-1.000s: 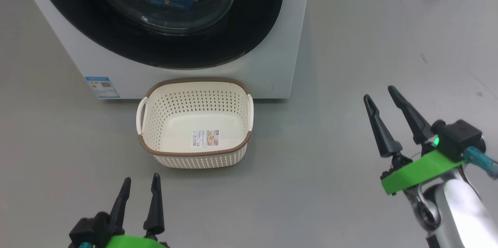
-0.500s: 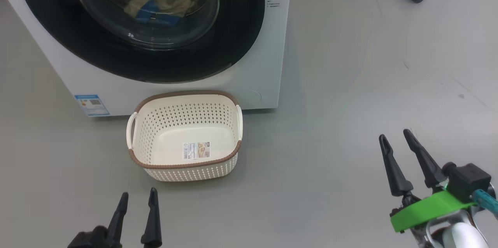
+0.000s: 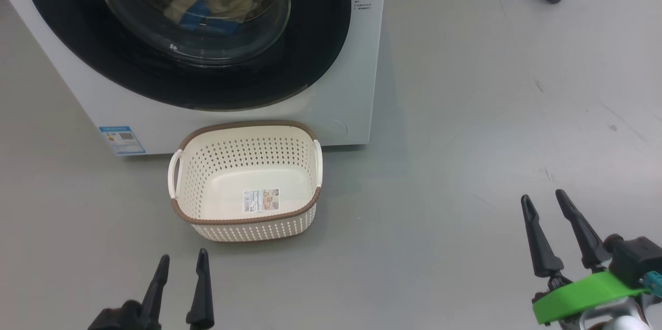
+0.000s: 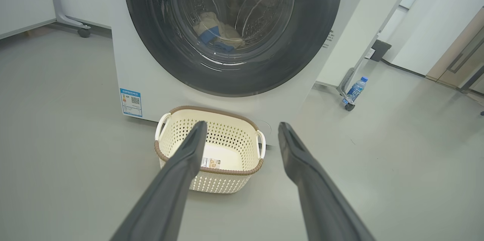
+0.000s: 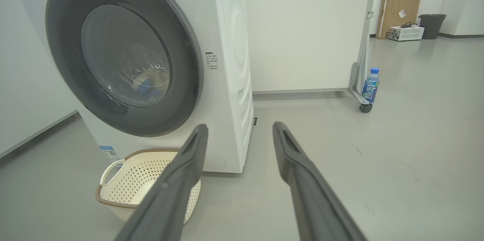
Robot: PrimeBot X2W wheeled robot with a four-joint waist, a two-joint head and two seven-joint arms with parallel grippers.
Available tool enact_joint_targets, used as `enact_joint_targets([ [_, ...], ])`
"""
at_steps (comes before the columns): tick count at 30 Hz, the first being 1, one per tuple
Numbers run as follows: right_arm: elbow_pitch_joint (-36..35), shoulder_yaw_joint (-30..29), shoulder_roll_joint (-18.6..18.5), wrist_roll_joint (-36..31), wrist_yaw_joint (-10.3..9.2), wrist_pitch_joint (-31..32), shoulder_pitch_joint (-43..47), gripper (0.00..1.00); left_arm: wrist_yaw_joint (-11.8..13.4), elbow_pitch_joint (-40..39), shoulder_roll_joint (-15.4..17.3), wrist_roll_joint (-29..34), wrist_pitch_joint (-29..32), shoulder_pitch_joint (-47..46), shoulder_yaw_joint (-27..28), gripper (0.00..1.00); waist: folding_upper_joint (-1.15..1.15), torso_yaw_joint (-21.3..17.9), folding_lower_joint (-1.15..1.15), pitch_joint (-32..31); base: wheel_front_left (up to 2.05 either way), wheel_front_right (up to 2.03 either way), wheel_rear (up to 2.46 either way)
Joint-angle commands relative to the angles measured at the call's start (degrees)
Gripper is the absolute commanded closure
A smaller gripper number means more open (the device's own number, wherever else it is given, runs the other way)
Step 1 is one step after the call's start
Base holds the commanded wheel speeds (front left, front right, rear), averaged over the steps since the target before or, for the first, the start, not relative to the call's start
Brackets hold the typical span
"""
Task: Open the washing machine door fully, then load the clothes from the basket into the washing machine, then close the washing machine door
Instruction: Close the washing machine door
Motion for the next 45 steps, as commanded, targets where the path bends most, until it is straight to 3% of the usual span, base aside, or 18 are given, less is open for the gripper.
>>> enact_joint_targets([
  [1,-1.96,0.38,-0.30,-0.21,-0.21,0.02,-0.75,0.12,-0.12,-2.29,0.54,-0.46,-0.39,-0.82,2.43,0.00,0.00,0.20,0.01,-0.14,0.00,0.00,0.00],
  [19,2.25,0.14,-0.18,0.82,-0.21,0.02,1.15,0.12,-0.12,-3.36,0.54,-0.66,-0.39,0.22,2.59,0.00,0.00,1.32,0.01,-0.21,0.00,0.00,0.00],
  [45,2.98,0.55,-0.17,1.45,-0.21,0.02,0.54,0.13,-0.12,-3.81,0.54,-0.46,-0.39,0.14,2.78,0.00,0.00,1.38,0.01,0.49,0.00,0.00,0.00],
])
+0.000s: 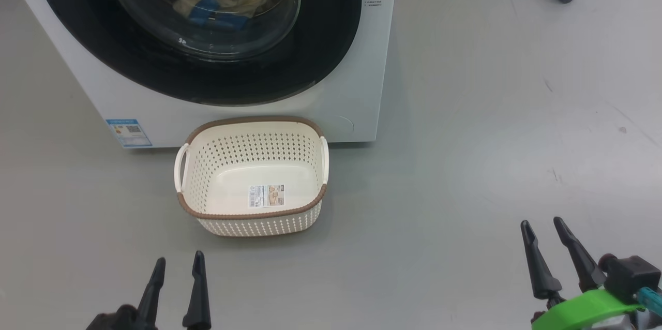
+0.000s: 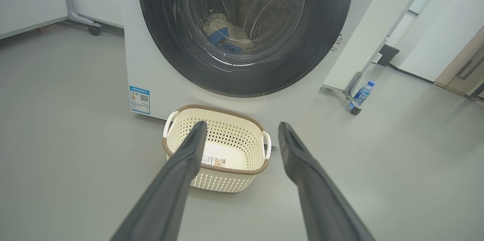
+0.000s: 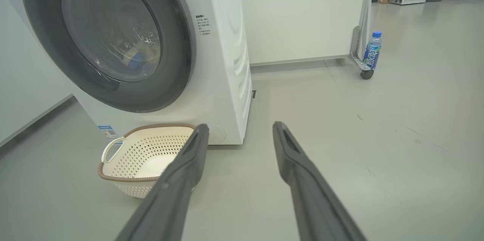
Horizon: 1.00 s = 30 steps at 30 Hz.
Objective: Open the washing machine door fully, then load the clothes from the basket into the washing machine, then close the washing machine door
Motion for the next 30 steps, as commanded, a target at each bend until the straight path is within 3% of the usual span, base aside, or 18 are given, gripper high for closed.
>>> enact_joint_targets([
  [1,-1.62,1.23,-0.68,0.38,-0.21,-0.14,-1.80,0.14,-0.12,-2.00,0.53,-0.04,-0.39,-1.29,1.94,0.00,0.00,0.01,0.00,0.01,0.00,0.00,0.00],
  [30,-1.69,1.52,-0.68,0.49,-0.21,-0.14,-2.04,0.16,-0.12,-2.68,0.53,-0.11,-0.39,-1.34,1.61,0.00,0.00,0.42,0.00,0.30,0.00,0.00,0.00],
])
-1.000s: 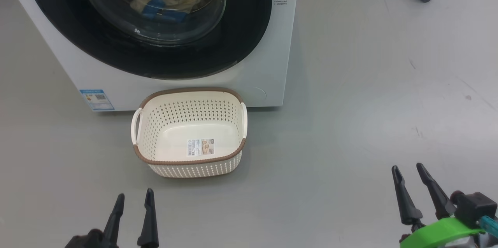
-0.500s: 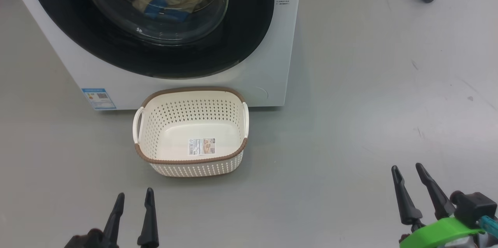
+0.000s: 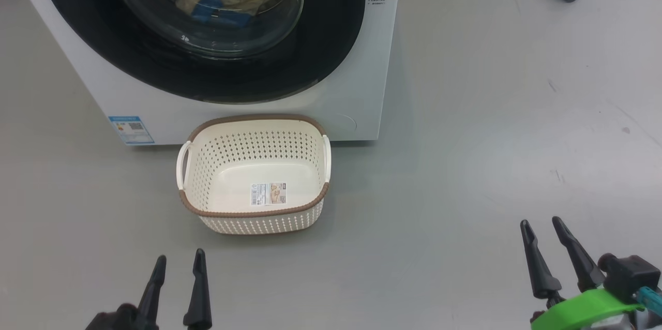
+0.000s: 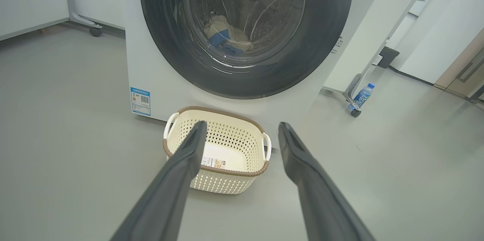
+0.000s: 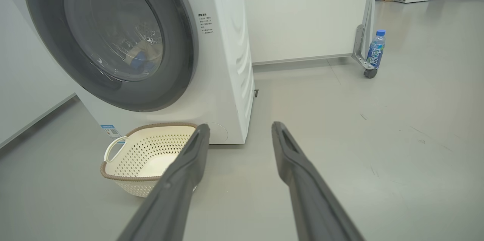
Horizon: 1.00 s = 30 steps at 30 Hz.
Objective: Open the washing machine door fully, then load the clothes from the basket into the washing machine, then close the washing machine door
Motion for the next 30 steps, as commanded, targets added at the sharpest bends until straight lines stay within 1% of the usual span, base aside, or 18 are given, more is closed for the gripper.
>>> enact_joint_targets([
  [1,-1.70,1.34,-0.68,0.23,-0.21,-0.14,-1.99,0.16,-0.12,-2.04,0.53,-0.09,-0.39,-1.34,1.54,0.00,0.00,-0.02,0.00,-0.01,0.00,0.00,0.00],
  [2,0.02,0.01,0.00,0.03,0.00,0.00,-0.02,1.00,0.00,-0.05,0.01,-0.03,0.00,0.01,-0.14,1.00,0.00,-0.01,0.00,0.00,0.00,0.00,0.00],
  [5,2.67,0.21,0.48,0.16,0.01,0.03,0.34,1.00,0.03,2.62,-0.34,-0.16,0.08,0.25,-0.42,1.00,0.00,0.00,0.00,0.00,0.00,0.00,0.00],
  [30,2.70,0.22,-0.05,16.46,-0.03,3.80,-2.00,1.00,0.02,3.15,0.66,-15.05,3.24,-1.95,1.02,1.00,0.00,0.50,0.00,-0.40,0.00,0.00,0.00],
])
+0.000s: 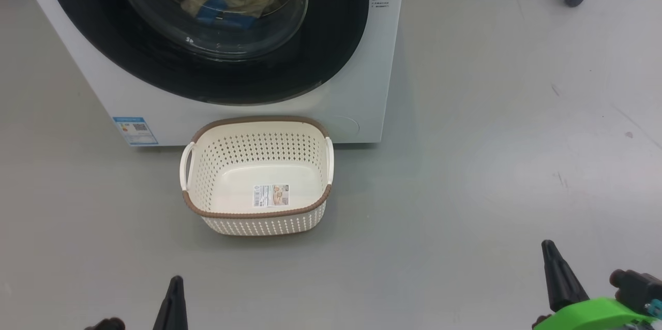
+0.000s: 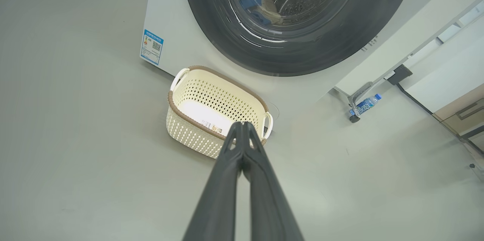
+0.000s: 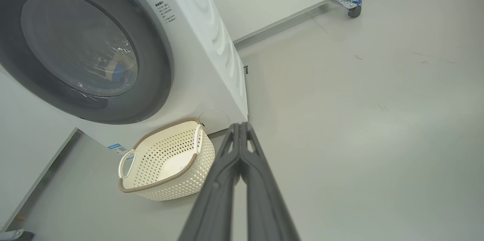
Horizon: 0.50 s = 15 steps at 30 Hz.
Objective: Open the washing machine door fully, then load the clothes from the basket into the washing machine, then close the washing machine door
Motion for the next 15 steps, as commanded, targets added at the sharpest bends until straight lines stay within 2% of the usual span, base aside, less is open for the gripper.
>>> enact_joint_targets([
  [1,-1.69,-0.20,-0.80,1.81,-0.04,0.31,-2.89,1.00,-0.10,-1.52,0.83,-1.50,0.34,-2.45,0.89,1.00,0.00,0.03,0.00,-0.02,0.00,0.00,0.00],
  [15,-1.68,-0.30,-1.03,11.18,-0.07,2.58,-4.25,1.00,-0.12,-1.37,1.24,-9.94,2.34,-3.71,1.95,1.00,0.00,0.33,0.00,-0.25,0.00,0.00,0.00],
])
